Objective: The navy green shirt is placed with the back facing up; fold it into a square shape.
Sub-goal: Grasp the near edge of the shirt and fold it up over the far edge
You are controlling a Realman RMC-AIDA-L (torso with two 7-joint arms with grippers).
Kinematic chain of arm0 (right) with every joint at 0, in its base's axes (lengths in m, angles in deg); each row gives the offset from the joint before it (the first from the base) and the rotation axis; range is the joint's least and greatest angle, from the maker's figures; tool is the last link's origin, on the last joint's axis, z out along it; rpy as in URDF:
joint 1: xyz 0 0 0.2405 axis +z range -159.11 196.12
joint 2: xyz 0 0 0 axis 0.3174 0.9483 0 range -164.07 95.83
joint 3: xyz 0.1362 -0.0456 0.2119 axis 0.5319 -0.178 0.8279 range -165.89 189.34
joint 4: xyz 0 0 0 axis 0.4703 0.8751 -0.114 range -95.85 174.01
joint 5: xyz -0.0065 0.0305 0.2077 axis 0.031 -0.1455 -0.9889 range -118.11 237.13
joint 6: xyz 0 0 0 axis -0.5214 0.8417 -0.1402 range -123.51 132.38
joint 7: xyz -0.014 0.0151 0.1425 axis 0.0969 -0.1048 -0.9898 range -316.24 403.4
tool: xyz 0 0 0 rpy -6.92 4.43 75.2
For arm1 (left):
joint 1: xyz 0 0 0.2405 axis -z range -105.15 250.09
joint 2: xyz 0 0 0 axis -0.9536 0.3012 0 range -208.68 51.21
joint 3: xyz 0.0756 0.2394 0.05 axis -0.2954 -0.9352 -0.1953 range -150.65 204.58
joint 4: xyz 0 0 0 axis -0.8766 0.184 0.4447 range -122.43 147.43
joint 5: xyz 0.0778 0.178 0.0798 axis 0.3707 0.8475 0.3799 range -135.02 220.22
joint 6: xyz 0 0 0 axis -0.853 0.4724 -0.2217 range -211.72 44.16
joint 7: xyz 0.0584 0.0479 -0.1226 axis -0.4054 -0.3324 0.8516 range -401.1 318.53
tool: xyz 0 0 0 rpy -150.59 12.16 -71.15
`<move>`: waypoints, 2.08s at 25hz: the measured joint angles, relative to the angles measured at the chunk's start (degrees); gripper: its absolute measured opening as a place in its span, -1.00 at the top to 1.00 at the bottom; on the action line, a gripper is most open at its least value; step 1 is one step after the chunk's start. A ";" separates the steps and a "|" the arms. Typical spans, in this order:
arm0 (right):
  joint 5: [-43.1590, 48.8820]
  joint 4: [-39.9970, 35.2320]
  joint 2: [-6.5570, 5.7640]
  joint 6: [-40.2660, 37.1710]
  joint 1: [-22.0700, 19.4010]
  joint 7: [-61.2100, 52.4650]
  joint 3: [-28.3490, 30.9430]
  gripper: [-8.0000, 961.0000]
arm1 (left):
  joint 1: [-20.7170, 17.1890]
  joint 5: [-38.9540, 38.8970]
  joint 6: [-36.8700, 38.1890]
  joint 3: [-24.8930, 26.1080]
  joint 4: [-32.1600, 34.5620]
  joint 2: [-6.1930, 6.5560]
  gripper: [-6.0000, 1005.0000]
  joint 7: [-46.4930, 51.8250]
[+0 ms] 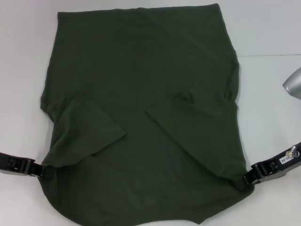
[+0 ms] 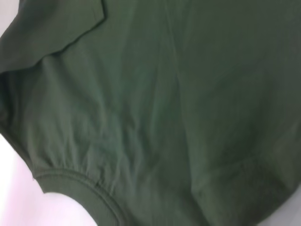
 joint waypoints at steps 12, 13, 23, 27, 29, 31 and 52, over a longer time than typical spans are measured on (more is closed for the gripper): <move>1.43 -2.25 -1.54 -2.29 -1.55 3.11 0.45 0.86 | -0.24 0.26 5.63 0.75 1.57 1.34 0.93 -1.33; 1.44 -2.37 -1.56 -2.61 -1.73 3.51 0.48 0.86 | -0.29 0.26 5.96 0.82 1.60 1.36 0.93 -1.59; 1.37 -2.97 -2.32 -5.01 -3.98 7.24 3.31 0.86 | -0.63 0.31 10.34 0.89 1.60 1.37 0.93 -4.40; 1.37 -2.98 -2.65 -6.57 -4.93 9.06 4.09 0.86 | -0.59 0.50 12.68 0.66 2.05 1.35 0.93 -5.48; 1.39 -3.04 -2.84 -6.88 -5.44 9.51 4.12 0.86 | -0.61 0.88 13.55 0.39 2.23 1.35 0.93 -6.10; 1.39 -3.24 -2.98 -7.42 -5.97 10.10 4.21 0.86 | -0.64 1.40 14.43 0.33 2.24 1.35 0.93 -6.95; -0.41 -4.74 -2.40 -2.73 -1.97 11.83 23.81 0.86 | 1.97 -7.11 5.43 8.83 1.74 2.51 0.93 -4.59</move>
